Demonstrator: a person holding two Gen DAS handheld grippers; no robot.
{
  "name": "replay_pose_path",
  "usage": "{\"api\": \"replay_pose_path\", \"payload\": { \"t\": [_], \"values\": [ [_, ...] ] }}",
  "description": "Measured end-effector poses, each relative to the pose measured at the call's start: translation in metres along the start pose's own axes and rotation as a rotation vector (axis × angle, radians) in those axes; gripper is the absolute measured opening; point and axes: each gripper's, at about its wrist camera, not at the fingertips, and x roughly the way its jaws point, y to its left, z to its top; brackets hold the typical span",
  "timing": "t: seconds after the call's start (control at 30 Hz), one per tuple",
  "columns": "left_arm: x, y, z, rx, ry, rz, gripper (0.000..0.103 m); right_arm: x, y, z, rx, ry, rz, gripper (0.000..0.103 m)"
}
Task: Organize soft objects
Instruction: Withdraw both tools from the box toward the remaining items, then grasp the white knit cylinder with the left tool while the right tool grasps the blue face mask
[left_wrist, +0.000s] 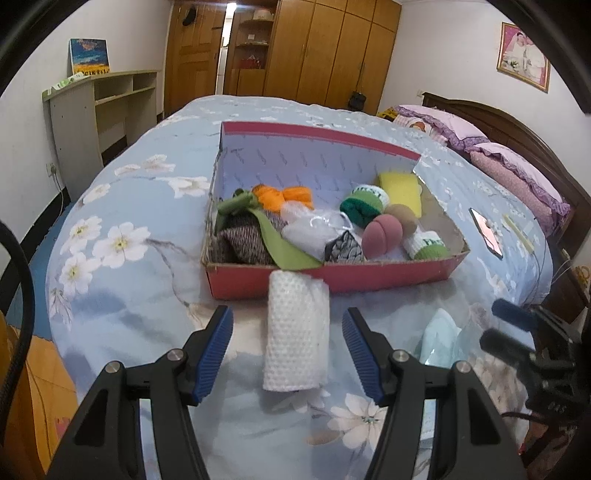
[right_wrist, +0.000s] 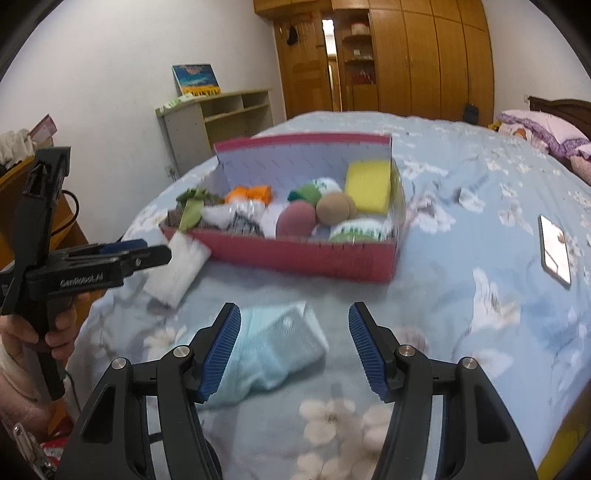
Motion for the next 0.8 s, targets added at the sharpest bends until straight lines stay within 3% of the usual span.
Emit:
{"api": "replay_pose_path", "payload": {
  "t": [0.3,0.8],
  "values": [
    [0.005,0.004,-0.007,-0.025,0.021,-0.015,0.065,-0.001,-0.007,-0.019,0.173,0.142,0.105,0.062],
    [0.026,-0.004,-0.019,-0.016,0.078,-0.023,0.063,0.032,0.009,-0.026,0.208,0.214,0.189,0.062]
  ]
}}
